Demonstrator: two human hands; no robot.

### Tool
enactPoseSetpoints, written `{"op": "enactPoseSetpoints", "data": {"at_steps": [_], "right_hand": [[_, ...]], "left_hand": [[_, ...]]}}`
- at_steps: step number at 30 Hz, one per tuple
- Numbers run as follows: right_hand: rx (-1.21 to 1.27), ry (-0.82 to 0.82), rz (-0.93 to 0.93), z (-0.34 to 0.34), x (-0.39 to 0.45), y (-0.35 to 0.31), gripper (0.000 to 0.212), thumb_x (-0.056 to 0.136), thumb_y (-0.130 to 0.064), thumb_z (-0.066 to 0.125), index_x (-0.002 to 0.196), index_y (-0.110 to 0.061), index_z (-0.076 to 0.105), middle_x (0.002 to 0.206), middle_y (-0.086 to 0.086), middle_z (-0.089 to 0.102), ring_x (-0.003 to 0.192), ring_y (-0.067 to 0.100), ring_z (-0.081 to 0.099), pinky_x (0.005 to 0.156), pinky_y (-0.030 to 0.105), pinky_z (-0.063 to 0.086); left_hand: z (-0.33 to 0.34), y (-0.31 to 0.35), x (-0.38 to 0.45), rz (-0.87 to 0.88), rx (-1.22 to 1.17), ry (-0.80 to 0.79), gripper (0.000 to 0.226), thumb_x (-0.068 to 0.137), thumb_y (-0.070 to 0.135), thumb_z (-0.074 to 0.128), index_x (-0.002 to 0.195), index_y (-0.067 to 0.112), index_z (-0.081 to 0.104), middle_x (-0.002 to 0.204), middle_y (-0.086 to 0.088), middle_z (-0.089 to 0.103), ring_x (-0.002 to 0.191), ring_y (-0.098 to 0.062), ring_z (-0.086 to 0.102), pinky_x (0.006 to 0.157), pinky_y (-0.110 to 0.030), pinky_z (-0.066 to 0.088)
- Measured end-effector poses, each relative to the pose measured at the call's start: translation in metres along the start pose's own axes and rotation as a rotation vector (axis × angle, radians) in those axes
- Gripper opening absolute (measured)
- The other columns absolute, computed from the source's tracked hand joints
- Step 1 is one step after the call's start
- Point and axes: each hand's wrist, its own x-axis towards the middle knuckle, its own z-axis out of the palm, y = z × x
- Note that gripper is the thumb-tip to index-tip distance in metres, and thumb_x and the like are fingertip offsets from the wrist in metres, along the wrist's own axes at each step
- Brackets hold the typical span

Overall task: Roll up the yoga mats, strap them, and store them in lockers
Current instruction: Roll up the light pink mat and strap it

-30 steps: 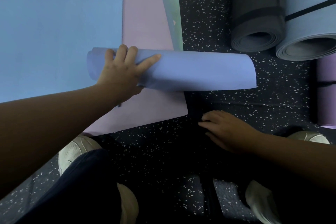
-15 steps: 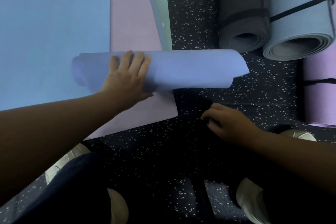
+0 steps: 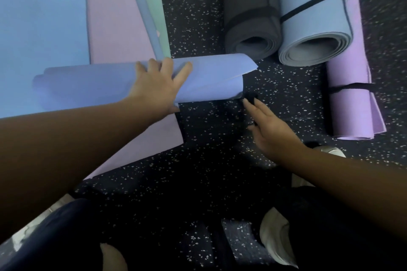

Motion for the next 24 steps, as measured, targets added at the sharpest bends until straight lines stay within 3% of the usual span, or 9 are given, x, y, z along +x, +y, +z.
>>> {"op": "enactPoseSetpoints", "data": {"at_steps": [4,7,9,11,14,16,20,22,24], "right_hand": [[0.045,-0.01,-0.03,-0.002,-0.005,0.009,0.066,0.096,-0.001,0.042,0.151,-0.027,0.018,0.159,-0.003,0.014,0.133,0.016,0.043,0.097,0.022,0.037],[-0.004,-0.085,-0.076,-0.006,-0.007,0.011,0.07,0.097,-0.003,0.043,0.15,-0.034,0.009,0.159,-0.007,0.01,0.14,0.007,0.029,0.094,0.01,0.029],[-0.039,-0.091,-0.123,-0.01,-0.007,0.008,0.078,0.096,-0.005,0.047,0.143,-0.044,0.0,0.159,-0.009,0.007,0.14,0.011,0.031,0.095,0.012,0.033],[-0.07,-0.071,-0.106,-0.025,-0.008,-0.003,0.082,0.094,-0.004,0.046,0.145,-0.046,-0.003,0.159,-0.013,0.003,0.13,0.02,0.047,0.09,0.016,0.034],[-0.107,0.037,-0.11,-0.061,-0.014,-0.029,0.086,0.089,0.0,0.042,0.146,-0.048,-0.001,0.159,-0.016,0.004,0.124,0.026,0.051,0.094,0.025,0.035],[-0.09,0.149,-0.166,-0.088,-0.024,-0.046,0.083,0.089,0.0,0.046,0.148,-0.041,0.005,0.159,-0.009,0.012,0.132,0.023,0.044,0.099,0.024,0.034],[0.023,0.302,-0.155,-0.139,-0.055,-0.081,0.078,0.086,-0.009,0.065,0.15,-0.025,0.025,0.156,0.004,0.026,0.143,0.008,0.021,0.1,0.005,0.014],[0.081,0.411,-0.155,-0.161,-0.078,-0.102,0.071,0.083,-0.009,0.069,0.146,-0.02,0.037,0.151,0.007,0.036,0.14,0.012,0.03,0.102,0.008,0.018],[0.122,0.512,-0.179,-0.179,-0.105,-0.124,0.061,0.081,-0.007,0.068,0.138,-0.016,0.05,0.134,0.008,0.055,0.118,0.011,0.05,0.093,0.011,0.033]], "left_hand": [[0.001,0.003,0.011,-0.021,-0.002,-0.03,0.098,0.082,0.057,0.061,0.147,0.018,-0.001,0.139,-0.022,0.023,0.106,-0.038,0.044,0.091,-0.048,0.04],[-0.003,-0.005,0.012,0.007,0.004,0.001,0.086,0.084,0.049,0.059,0.146,0.016,0.009,0.133,-0.016,0.037,0.097,-0.035,0.049,0.075,-0.04,0.042],[-0.012,-0.014,0.011,0.006,-0.043,-0.011,0.084,0.082,0.048,0.062,0.146,0.018,0.016,0.127,-0.012,0.043,0.092,-0.034,0.051,0.07,-0.039,0.042],[-0.027,-0.022,0.006,-0.004,-0.123,-0.043,0.084,0.081,0.047,0.063,0.146,0.021,0.017,0.127,-0.01,0.043,0.093,-0.035,0.051,0.074,-0.041,0.044],[-0.06,-0.038,-0.01,-0.053,-0.368,-0.032,0.081,0.082,0.042,0.065,0.147,0.025,0.019,0.13,-0.008,0.042,0.101,-0.037,0.051,0.079,-0.043,0.043],[-0.09,-0.052,-0.022,-0.102,-0.565,-0.006,0.08,0.081,0.039,0.068,0.145,0.025,0.021,0.13,-0.009,0.043,0.104,-0.039,0.052,0.078,-0.041,0.042],[-0.151,-0.077,-0.053,-0.166,-0.774,0.115,0.078,0.078,0.037,0.073,0.139,0.021,0.027,0.125,-0.013,0.049,0.107,-0.037,0.052,0.083,-0.043,0.044],[-0.177,-0.081,-0.074,-0.174,-0.83,0.175,0.079,0.075,0.04,0.075,0.137,0.022,0.03,0.123,-0.012,0.053,0.109,-0.035,0.052,0.087,-0.045,0.044],[-0.203,-0.081,-0.1,-0.171,-0.832,0.22,0.081,0.069,0.05,0.072,0.135,0.028,0.03,0.123,-0.007,0.054,0.112,-0.034,0.051,0.089,-0.047,0.043]]}}
